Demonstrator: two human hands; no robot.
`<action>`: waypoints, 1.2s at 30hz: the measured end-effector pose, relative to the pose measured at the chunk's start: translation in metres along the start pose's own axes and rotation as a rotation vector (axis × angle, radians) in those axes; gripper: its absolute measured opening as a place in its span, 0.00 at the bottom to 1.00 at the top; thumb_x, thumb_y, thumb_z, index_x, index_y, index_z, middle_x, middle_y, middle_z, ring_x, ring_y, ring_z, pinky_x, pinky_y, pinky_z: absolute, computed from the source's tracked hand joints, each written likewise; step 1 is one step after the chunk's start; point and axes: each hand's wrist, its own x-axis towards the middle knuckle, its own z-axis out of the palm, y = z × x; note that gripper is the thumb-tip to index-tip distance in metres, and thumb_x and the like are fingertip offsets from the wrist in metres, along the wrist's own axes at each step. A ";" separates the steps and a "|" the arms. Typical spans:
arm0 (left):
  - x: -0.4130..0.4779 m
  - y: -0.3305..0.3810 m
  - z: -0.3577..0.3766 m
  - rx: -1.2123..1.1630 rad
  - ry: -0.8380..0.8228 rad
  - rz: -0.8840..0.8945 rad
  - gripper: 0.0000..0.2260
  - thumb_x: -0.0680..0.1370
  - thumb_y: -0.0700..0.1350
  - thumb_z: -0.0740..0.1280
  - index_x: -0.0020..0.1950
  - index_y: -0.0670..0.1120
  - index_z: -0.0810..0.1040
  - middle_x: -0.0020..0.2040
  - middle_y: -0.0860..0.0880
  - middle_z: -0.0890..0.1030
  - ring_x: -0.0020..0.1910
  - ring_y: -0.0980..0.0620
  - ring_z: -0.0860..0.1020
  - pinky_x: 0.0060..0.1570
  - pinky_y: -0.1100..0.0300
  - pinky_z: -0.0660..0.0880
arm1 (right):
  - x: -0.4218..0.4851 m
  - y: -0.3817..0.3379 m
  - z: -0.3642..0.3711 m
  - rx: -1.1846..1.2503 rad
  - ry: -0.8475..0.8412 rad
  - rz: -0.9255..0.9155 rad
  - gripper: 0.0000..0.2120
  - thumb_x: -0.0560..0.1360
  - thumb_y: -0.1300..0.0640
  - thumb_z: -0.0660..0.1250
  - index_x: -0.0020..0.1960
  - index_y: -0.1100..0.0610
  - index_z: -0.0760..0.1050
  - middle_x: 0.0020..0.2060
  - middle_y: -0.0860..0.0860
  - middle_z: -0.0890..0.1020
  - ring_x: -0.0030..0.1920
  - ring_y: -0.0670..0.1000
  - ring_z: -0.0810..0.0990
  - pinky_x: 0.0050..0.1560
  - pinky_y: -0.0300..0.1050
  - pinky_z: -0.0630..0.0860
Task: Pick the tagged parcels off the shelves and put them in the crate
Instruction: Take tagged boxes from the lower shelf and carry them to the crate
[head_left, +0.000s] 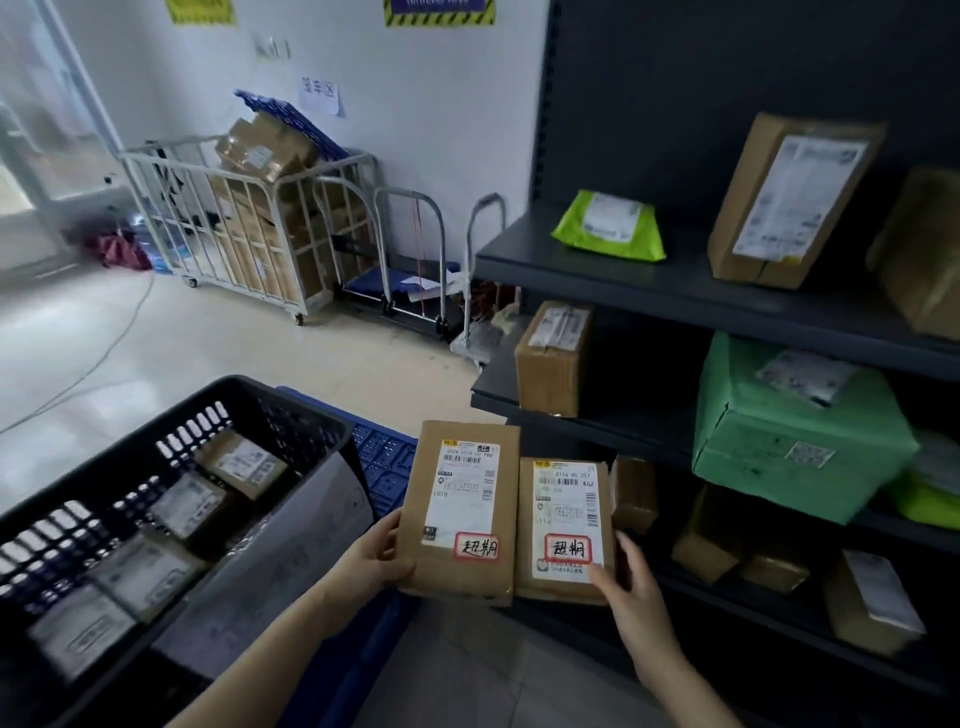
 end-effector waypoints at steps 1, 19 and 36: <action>-0.010 0.007 -0.001 -0.002 0.011 0.017 0.27 0.75 0.28 0.62 0.61 0.59 0.69 0.58 0.54 0.78 0.58 0.52 0.77 0.52 0.58 0.76 | -0.005 -0.008 0.000 0.006 -0.010 -0.016 0.29 0.75 0.53 0.67 0.72 0.47 0.60 0.58 0.46 0.74 0.56 0.47 0.71 0.58 0.46 0.66; -0.143 0.042 -0.026 -0.108 0.341 0.197 0.27 0.75 0.30 0.64 0.65 0.56 0.67 0.58 0.52 0.78 0.55 0.52 0.79 0.49 0.59 0.77 | -0.030 -0.098 0.040 -0.006 -0.321 -0.229 0.27 0.75 0.52 0.67 0.70 0.44 0.62 0.56 0.45 0.77 0.52 0.42 0.74 0.49 0.38 0.69; -0.178 0.000 -0.182 -0.290 0.593 0.128 0.26 0.75 0.29 0.63 0.67 0.51 0.65 0.58 0.49 0.76 0.53 0.51 0.78 0.39 0.64 0.78 | -0.008 -0.149 0.245 -0.058 -0.621 -0.257 0.25 0.74 0.56 0.67 0.69 0.48 0.65 0.58 0.52 0.78 0.59 0.53 0.77 0.56 0.51 0.77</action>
